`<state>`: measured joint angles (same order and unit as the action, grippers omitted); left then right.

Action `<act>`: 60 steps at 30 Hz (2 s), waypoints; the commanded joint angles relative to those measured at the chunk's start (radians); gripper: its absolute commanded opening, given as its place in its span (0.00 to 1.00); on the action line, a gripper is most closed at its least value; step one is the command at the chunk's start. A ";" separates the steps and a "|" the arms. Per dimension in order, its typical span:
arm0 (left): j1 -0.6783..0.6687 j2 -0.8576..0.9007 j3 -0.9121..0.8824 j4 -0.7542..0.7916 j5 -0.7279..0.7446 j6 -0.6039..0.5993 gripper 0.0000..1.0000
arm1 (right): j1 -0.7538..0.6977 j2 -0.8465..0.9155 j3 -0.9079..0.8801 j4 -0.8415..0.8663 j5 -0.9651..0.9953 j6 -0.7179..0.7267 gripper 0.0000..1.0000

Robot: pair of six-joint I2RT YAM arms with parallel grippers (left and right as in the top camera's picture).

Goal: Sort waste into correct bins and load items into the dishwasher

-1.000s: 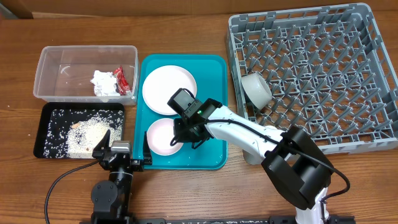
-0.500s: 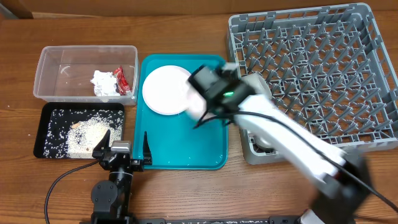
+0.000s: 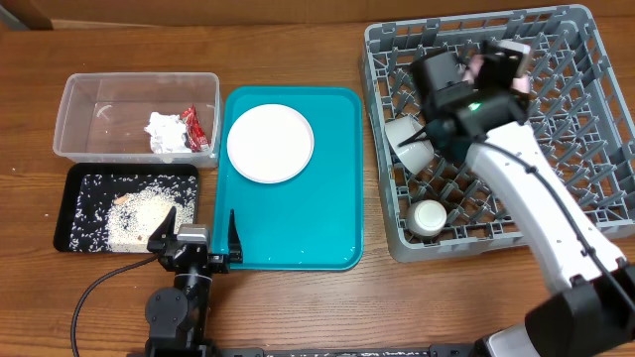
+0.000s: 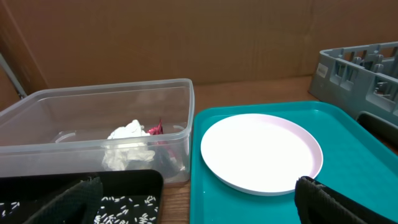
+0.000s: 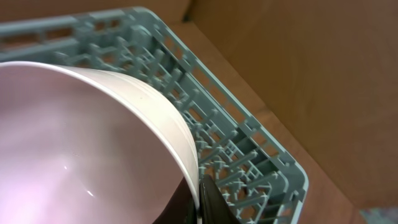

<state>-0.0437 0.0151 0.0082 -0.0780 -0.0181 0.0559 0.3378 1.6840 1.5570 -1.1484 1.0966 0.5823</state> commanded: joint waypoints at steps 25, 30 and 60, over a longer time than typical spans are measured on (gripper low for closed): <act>0.005 -0.010 -0.003 0.002 0.011 0.012 1.00 | 0.090 0.196 -0.098 -0.026 -0.035 -0.063 0.04; 0.005 -0.010 -0.003 0.002 0.011 0.012 1.00 | 0.116 0.196 -0.098 -0.087 -0.035 -0.047 0.04; 0.005 -0.010 -0.003 0.002 0.011 0.011 1.00 | 0.135 0.196 0.023 -0.241 -0.018 0.128 0.04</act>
<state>-0.0437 0.0151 0.0082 -0.0780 -0.0177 0.0559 0.4915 1.8778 1.5391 -1.3926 1.0451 0.7033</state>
